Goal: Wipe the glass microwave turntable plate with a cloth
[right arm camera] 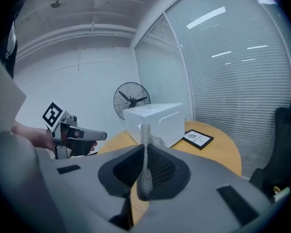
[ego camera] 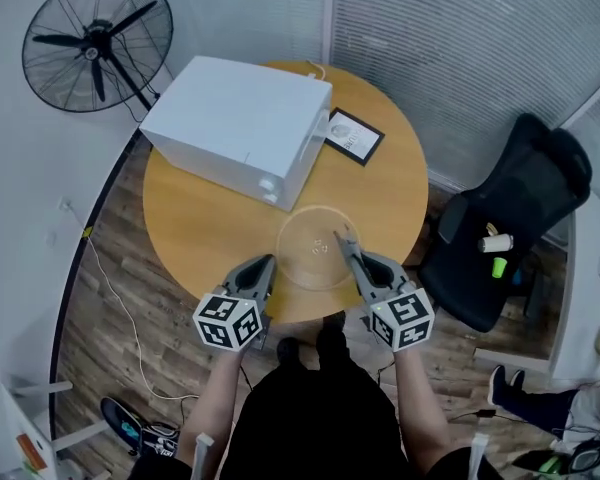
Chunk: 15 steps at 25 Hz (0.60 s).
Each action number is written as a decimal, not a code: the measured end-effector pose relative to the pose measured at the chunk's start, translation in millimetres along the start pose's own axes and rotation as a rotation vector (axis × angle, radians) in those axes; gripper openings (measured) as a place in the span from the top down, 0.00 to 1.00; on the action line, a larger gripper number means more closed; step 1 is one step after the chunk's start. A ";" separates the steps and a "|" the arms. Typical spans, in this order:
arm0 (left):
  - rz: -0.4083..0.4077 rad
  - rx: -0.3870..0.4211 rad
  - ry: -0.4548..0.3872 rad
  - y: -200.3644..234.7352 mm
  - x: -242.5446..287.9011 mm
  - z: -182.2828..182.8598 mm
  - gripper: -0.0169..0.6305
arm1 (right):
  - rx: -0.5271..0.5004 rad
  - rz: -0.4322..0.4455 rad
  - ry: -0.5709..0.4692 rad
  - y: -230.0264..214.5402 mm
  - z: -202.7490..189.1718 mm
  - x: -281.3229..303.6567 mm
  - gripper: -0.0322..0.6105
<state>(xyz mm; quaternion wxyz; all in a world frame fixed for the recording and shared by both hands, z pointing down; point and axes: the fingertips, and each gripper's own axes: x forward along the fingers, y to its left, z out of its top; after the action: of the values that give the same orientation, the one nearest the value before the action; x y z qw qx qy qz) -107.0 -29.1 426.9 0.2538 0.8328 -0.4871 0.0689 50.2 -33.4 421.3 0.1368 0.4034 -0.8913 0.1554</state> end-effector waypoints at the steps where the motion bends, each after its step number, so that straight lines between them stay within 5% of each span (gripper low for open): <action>1: -0.011 0.009 -0.012 -2.1 -6.5 4.0 0.98 | 0.002 -0.009 -0.013 5.4 4.6 -5.7 0.91; 15: -0.182 0.094 -0.129 -45.5 -89.2 53.2 0.98 | 0.001 -0.139 -0.204 80.0 60.4 -99.4 0.91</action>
<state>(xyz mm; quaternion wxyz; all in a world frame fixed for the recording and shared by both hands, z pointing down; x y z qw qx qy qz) -121.6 32.2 332.5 0.1876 0.8873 -0.4211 0.0147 45.5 60.5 316.0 0.0556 0.4782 -0.8703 0.1040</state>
